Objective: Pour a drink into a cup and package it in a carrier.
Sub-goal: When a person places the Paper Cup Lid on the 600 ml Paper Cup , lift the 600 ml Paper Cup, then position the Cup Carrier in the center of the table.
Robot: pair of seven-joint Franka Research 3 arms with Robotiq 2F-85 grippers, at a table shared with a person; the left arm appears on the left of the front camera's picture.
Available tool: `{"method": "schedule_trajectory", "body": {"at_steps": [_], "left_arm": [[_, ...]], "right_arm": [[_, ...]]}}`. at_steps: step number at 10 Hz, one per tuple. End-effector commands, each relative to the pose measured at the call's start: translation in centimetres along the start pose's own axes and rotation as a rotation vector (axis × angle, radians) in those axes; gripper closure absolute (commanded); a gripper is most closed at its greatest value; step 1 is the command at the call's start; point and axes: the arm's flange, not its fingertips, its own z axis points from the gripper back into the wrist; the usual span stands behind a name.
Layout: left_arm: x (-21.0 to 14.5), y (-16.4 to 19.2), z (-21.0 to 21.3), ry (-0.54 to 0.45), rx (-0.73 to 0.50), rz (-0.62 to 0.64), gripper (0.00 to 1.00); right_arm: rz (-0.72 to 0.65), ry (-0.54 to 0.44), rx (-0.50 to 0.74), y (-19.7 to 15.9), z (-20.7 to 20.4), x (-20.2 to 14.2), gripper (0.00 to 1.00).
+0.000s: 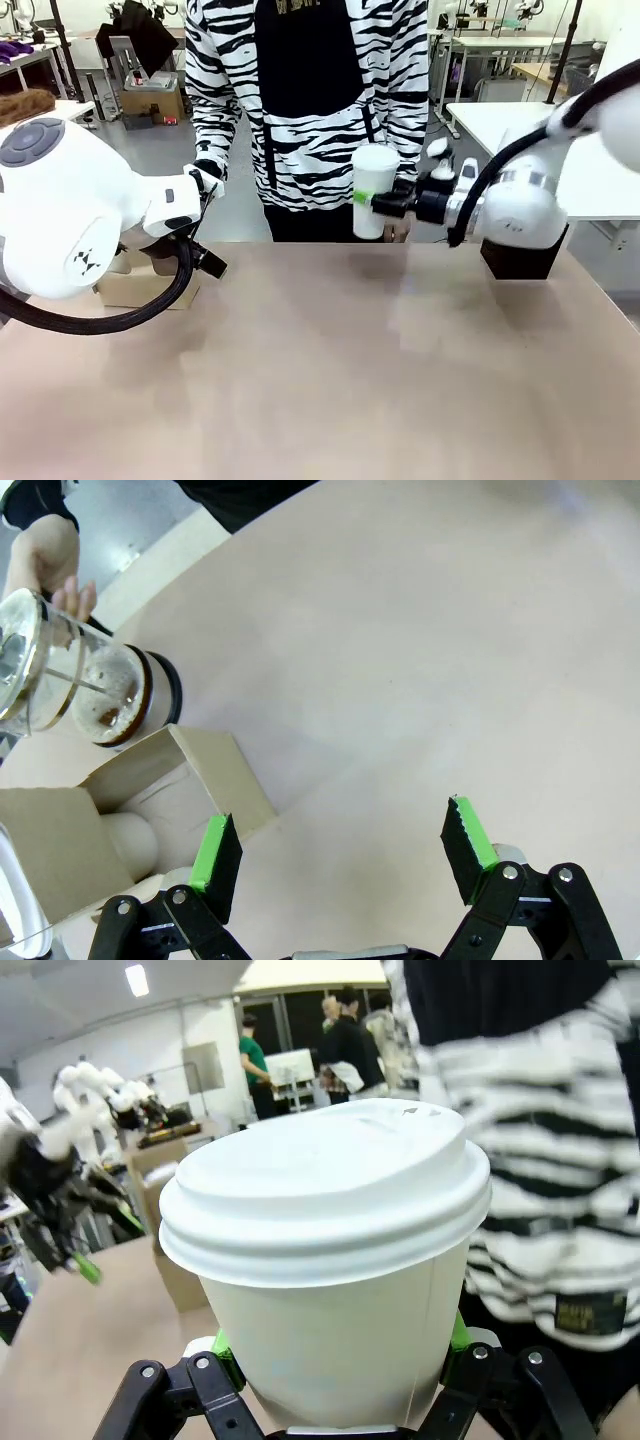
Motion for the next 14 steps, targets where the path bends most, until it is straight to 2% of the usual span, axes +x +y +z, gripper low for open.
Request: {"method": "schedule_trajectory", "body": {"at_steps": [1, 2, 4, 6, 7, 8, 14], "left_arm": [[0.0, 0.1, 0.1, -0.003, 0.0, 0.001, 0.0], [0.0, 0.1, 0.1, -0.003, 0.0, 0.001, 0.0], [0.0, 0.1, 0.1, -0.003, 0.0, 0.001, 0.0], [0.0, 0.1, 0.1, -0.003, 0.0, 0.001, 0.0], [0.0, 0.1, 0.1, -0.003, 0.0, 0.001, 0.0], [0.0, 0.1, 0.1, -0.003, 0.0, 0.001, 0.0], [0.0, 0.1, 0.1, -0.003, 0.0, 0.001, 0.0]], "right_arm": [[-0.029, 0.01, 0.0, 2.7, 3.0, 6.3, 0.17], [-0.019, 0.007, -0.02, 4.9, 4.7, 9.7, 0.17], [-0.031, 0.0, 0.007, 8.8, 8.3, 14.2, 0.17], [-0.012, 0.003, 0.004, 12.5, 10.7, 16.3, 0.17], [-0.023, -0.02, -0.019, 13.3, 11.3, 16.8, 0.17], [0.01, -0.014, 0.0, 10.8, 9.7, 16.1, 0.17], [0.01, -0.014, 0.0, 10.8, 9.7, 16.1, 0.17]]}}
